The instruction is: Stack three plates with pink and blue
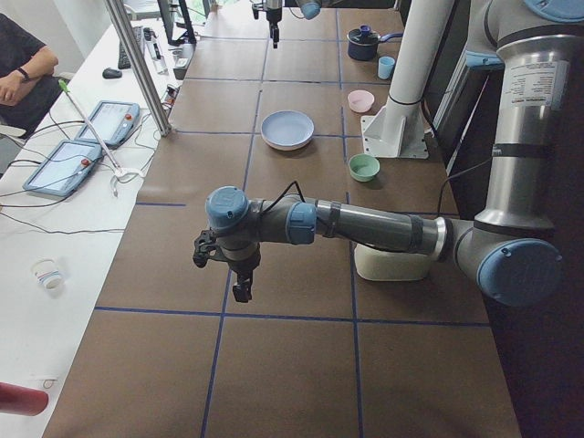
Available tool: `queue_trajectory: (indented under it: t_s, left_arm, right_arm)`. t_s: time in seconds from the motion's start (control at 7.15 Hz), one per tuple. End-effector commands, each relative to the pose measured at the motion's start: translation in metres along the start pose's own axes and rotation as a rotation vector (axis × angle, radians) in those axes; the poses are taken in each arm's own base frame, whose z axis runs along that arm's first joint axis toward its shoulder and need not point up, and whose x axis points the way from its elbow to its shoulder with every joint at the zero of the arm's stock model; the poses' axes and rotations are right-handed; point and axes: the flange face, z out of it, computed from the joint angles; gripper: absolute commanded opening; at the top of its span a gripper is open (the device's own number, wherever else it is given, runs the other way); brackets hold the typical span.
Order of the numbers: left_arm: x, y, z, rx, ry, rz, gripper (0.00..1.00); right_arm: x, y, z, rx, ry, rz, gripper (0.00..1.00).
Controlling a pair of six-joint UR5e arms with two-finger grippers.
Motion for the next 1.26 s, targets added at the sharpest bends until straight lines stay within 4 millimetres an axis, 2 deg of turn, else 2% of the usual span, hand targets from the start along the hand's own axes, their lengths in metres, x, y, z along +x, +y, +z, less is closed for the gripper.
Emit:
queue_trajectory:
  t_s: [0.0,0.14,0.28,0.42,1.12]
  left_arm:
    - [-0.009,0.002,0.008,-0.015,0.001,-0.015,1.0]
    - [-0.014,0.003,0.014,-0.025,0.003,-0.024,1.0]
    - [-0.014,0.002,0.014,-0.024,0.003,-0.023,1.0]
    - [-0.015,0.003,0.015,-0.024,0.003,-0.022,1.0]
    - [-0.019,0.007,0.019,-0.029,0.004,-0.027,1.0]
  right_arm:
    - [0.051,0.047,0.002,-0.017,0.002,0.068,1.0]
    - [0.07,0.065,0.008,-0.034,0.013,0.097,1.0]
    - [0.113,0.08,-0.011,0.012,-0.01,0.199,1.0]
    - [0.124,0.09,-0.02,0.034,-0.049,0.234,1.0]
    - [0.127,0.093,-0.02,0.015,-0.059,0.266,1.0]
